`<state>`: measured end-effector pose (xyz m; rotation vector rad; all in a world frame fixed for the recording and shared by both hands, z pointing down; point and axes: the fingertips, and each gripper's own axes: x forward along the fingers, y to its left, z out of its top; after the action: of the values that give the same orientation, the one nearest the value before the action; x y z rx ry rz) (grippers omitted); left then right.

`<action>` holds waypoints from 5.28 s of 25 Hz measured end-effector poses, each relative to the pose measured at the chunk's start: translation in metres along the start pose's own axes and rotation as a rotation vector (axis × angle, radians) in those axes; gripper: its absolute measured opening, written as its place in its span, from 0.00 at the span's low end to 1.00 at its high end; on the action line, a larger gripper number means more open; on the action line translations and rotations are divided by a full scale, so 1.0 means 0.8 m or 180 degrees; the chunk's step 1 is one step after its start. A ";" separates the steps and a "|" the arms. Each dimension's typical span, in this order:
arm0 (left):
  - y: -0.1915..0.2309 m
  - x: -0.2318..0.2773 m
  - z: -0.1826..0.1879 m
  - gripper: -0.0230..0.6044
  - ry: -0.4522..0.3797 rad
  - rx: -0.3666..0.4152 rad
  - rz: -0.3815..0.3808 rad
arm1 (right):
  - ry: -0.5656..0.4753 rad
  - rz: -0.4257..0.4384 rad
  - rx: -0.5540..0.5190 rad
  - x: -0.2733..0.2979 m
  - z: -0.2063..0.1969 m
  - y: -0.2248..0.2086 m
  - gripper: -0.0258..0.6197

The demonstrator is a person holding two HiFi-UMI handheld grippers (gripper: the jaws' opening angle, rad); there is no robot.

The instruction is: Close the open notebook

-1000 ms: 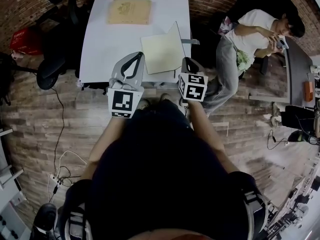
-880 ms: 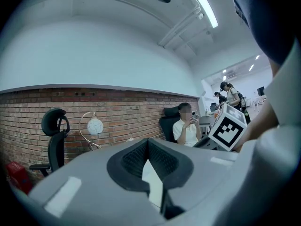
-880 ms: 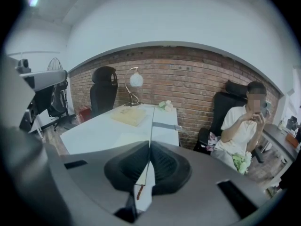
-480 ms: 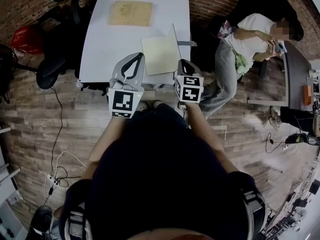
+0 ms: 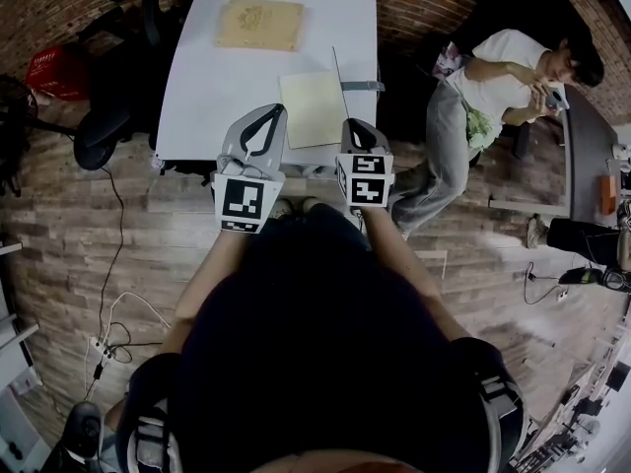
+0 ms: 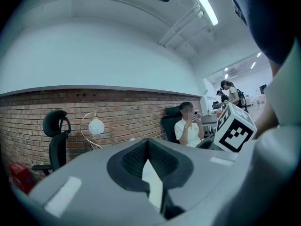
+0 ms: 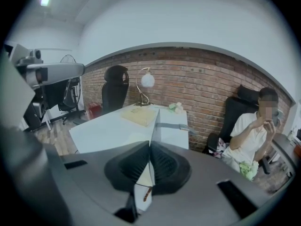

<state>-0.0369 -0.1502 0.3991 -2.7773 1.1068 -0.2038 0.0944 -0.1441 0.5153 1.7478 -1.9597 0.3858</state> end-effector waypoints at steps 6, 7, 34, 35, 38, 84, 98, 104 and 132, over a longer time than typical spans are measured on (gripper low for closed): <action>-0.002 0.000 0.000 0.03 0.0020 0.0003 0.0022 | -0.0003 0.0063 -0.0063 0.004 0.001 0.006 0.07; -0.002 0.000 -0.001 0.03 0.0025 0.0005 0.0027 | -0.0001 0.0071 -0.0072 0.005 0.001 0.007 0.07; 0.016 -0.007 -0.016 0.03 0.0148 0.0008 0.0118 | 0.0055 0.0301 -0.0337 0.029 -0.004 0.050 0.07; 0.016 -0.007 -0.016 0.03 0.0151 0.0010 0.0119 | 0.0060 0.0310 -0.0345 0.029 -0.005 0.052 0.07; 0.018 -0.010 -0.017 0.03 0.0151 0.0008 0.0131 | 0.0074 0.0328 -0.0364 0.031 -0.007 0.057 0.07; 0.056 -0.054 -0.044 0.03 0.0307 -0.0004 0.0470 | 0.0371 0.0532 -0.0828 0.073 -0.053 0.112 0.07; 0.065 -0.065 -0.048 0.03 0.0371 -0.0030 0.0570 | 0.0545 0.0679 -0.0949 0.083 -0.075 0.133 0.07; 0.070 -0.065 -0.052 0.03 0.0411 -0.0036 0.0611 | 0.0622 0.0753 -0.0999 0.090 -0.085 0.139 0.07; 0.074 -0.061 -0.058 0.03 0.0477 -0.0057 0.0657 | 0.0873 0.0964 -0.1027 0.104 -0.109 0.150 0.08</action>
<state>-0.1200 -0.1632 0.4302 -2.6744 1.4266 -0.3840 -0.0150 -0.1527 0.6454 1.1391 -1.9577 0.3642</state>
